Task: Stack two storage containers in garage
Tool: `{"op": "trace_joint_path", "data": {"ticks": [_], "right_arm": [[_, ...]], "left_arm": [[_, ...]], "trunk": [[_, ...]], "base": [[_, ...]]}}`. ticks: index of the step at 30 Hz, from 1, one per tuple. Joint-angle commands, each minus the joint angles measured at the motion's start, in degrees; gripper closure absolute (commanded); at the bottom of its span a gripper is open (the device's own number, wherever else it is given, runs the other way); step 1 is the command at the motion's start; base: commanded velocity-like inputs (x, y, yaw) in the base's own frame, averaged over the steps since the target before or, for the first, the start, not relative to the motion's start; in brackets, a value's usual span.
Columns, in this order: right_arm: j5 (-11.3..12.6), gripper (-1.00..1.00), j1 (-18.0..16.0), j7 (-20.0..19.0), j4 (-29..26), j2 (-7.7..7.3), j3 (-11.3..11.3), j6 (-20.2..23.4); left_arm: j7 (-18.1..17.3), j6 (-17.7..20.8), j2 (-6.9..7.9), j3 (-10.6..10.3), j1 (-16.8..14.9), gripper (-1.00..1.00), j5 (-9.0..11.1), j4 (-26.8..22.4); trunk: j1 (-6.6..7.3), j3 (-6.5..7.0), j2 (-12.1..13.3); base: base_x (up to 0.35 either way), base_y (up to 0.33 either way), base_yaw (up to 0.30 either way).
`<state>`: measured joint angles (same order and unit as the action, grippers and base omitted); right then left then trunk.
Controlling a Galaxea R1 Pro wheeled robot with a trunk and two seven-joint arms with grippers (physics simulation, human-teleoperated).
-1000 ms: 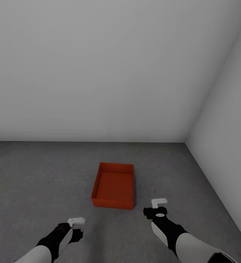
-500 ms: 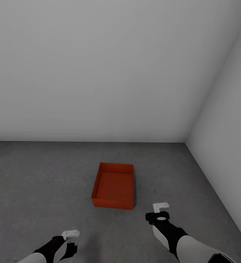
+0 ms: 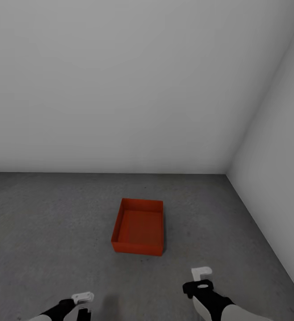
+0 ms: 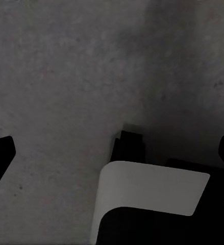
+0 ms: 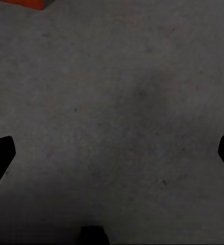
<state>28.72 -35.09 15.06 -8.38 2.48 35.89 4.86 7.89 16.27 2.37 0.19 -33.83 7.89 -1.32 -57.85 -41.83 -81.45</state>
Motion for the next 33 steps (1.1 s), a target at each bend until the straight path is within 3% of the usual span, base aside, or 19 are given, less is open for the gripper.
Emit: {"op": "trace_joint_path", "data": {"ticks": [1,10,17,21,33], "right_arm": [[0.2,-1.00,1.3,0.4,-0.1,-0.10,0.5,0.4],[0.1,-1.00,11.0,0.4,3.4,-0.20,0.5,-2.1],[0.4,-1.00,13.2,0.4,9.1,0.04,0.5,-6.4],[0.3,-1.00,16.4,0.5,9.9,0.06,0.5,-9.4],[0.6,-1.00,18.2,0.4,10.1,-0.01,0.5,-10.5]], "left_arm": [[0.3,-0.6,0.00,0.0,0.1,-1.00,0.6,0.3],[0.2,-2.6,0.33,-0.1,0.6,-1.00,0.6,1.1],[0.2,-5.8,0.31,-0.1,0.8,-1.00,0.5,1.1],[0.2,-7.2,0.35,-0.1,1.1,-1.00,0.4,1.2],[0.2,-7.6,0.22,-0.1,2.1,-1.00,0.3,1.2]], "trunk": [[0.00,-0.04,0.0],[0.00,-0.04,0.0],[0.00,0.13,0.0],[0.00,0.43,0.0],[0.00,1.47,0.0]], "base": [[0.000,0.000,0.000],[0.000,0.000,0.000],[0.000,0.000,0.000],[0.000,0.000,0.000],[0.000,0.000,0.000]]}}
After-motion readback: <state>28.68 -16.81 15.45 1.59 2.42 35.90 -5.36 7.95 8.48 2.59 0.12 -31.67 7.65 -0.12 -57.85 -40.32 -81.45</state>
